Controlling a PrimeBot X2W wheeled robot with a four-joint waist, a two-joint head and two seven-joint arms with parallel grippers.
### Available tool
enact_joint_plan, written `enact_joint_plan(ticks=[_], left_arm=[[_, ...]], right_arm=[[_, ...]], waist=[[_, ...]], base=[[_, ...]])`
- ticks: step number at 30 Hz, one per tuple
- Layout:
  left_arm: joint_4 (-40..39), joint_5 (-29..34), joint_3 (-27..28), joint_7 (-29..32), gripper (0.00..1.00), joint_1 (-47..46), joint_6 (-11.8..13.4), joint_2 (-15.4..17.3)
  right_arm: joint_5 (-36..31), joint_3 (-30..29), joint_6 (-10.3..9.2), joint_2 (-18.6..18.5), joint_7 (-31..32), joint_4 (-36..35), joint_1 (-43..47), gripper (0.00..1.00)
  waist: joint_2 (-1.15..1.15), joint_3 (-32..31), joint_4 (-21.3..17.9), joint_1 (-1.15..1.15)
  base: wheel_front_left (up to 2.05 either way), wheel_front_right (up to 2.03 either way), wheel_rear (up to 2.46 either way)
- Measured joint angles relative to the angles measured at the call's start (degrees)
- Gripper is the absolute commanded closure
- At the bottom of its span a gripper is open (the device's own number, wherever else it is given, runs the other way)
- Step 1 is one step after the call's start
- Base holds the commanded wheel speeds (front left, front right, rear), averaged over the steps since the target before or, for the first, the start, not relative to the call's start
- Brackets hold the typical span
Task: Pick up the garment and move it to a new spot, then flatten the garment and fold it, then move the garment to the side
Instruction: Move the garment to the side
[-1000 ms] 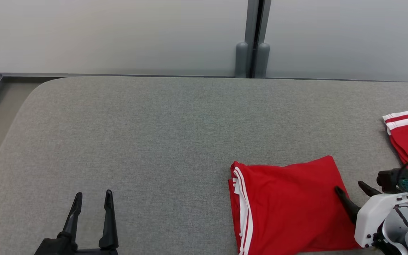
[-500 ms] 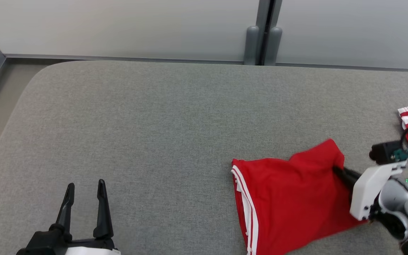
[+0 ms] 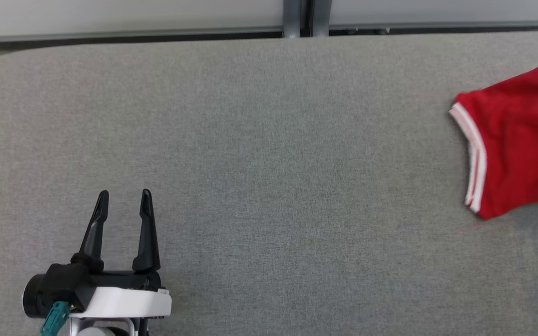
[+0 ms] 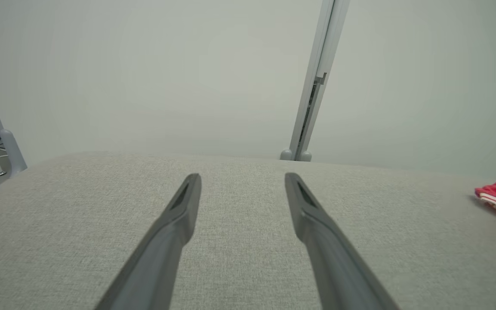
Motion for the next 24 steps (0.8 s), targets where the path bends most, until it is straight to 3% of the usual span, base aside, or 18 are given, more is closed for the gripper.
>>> enact_joint_plan(ticks=[6, 7, 8, 9, 16, 24], left_arm=[[0.22, 1.31, 0.04, 0.00, 0.00, -1.83, -1.13, 0.01], [0.23, 1.32, 0.11, 0.00, 0.00, -1.95, -1.29, 0.01], [0.30, 1.33, 0.12, 0.00, 0.00, -2.00, -1.33, 0.02], [0.32, 1.36, 0.15, 0.00, 0.00, -2.03, -1.34, 0.01], [1.80, 0.56, 1.12, -0.01, 0.00, -0.81, -0.74, -0.02], [3.50, -1.55, 4.88, -0.01, 0.00, 5.49, 0.82, 0.04]], right_arm=[[-4.82, -6.12, 0.01, -1.27, 1.60, 3.69, -2.92, 1.00], [-6.22, -7.75, 0.01, -1.12, 1.54, 4.79, -3.25, 0.71], [-7.57, -8.79, 0.00, -0.91, 1.38, 5.76, -3.64, 0.21], [-9.25, -9.17, 0.00, -0.88, 0.52, 5.94, -3.67, 0.00], [-18.91, -16.45, 0.00, 3.28, -12.90, 3.35, -1.25, 0.00], [-23.70, -18.04, 0.01, 15.62, -25.66, -11.66, 16.77, 0.00]], waist=[[0.00, 4.05, -0.31, 0.00], [0.00, 4.49, -0.29, 0.00], [0.00, 4.82, -0.25, 0.00], [0.00, 5.00, -0.20, 0.00], [0.00, 2.22, -0.26, 0.00], [0.00, -5.72, -1.38, 0.00]], base=[[0.00, 0.00, 0.00], [0.00, 0.00, 0.00], [0.00, 0.00, 0.00], [0.00, 0.00, 0.00], [0.00, 0.00, 0.00], [0.00, 0.00, 0.00]])
